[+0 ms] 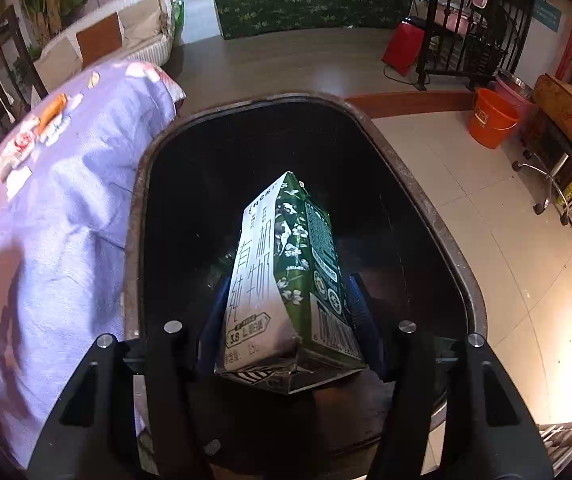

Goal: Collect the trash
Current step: 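Lower the purple yogurt cup into the bin and open the left tool, then move both open tools back over the remaining trash on the table, then grasp the orange foam net with the left tool while the right tool grasps the white tissue, then carry the white tissue into the bin and open the right tool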

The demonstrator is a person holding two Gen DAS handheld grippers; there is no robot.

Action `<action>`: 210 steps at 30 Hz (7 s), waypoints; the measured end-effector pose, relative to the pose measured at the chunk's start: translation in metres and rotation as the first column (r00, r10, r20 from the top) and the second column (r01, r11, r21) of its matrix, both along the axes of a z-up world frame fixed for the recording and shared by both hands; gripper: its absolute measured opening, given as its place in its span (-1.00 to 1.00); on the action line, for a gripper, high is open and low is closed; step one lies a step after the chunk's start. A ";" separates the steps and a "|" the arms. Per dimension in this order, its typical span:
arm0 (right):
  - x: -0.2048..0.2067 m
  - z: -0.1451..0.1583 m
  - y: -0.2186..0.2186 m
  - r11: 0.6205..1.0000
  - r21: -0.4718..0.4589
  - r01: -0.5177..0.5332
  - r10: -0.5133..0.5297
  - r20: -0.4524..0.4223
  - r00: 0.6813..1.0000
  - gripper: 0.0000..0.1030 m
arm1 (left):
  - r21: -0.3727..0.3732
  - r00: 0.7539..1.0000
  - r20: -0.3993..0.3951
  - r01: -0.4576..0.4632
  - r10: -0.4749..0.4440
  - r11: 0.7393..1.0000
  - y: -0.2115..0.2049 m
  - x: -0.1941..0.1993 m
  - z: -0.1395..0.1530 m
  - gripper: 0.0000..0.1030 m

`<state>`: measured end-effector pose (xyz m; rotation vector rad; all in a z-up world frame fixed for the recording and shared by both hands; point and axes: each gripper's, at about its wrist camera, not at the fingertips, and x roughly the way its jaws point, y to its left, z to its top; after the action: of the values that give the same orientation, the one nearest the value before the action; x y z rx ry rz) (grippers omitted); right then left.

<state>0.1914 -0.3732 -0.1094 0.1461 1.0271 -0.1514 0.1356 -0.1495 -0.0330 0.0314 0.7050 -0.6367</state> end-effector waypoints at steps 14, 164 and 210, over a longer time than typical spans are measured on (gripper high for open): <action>0.005 -0.008 -0.001 0.998 -0.062 0.013 -0.016 -0.052 0.999 0.25 | 0.038 0.999 -0.017 0.050 -0.050 0.998 -0.025 0.004 -0.009 0.40; 0.101 0.069 0.277 0.822 0.169 -0.545 0.507 0.221 0.833 -0.78 | 0.163 0.816 0.053 -0.575 0.575 0.802 0.304 0.105 0.009 -0.22; -0.026 0.040 0.020 0.996 0.074 -0.041 0.026 0.189 0.982 -0.78 | 0.053 0.997 0.061 -0.039 0.036 0.998 0.015 0.001 0.009 -0.22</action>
<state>0.1658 -0.3531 -0.0697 0.2097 0.8471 -0.0652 0.1366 -0.1344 -0.0241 0.0866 0.6631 -0.5782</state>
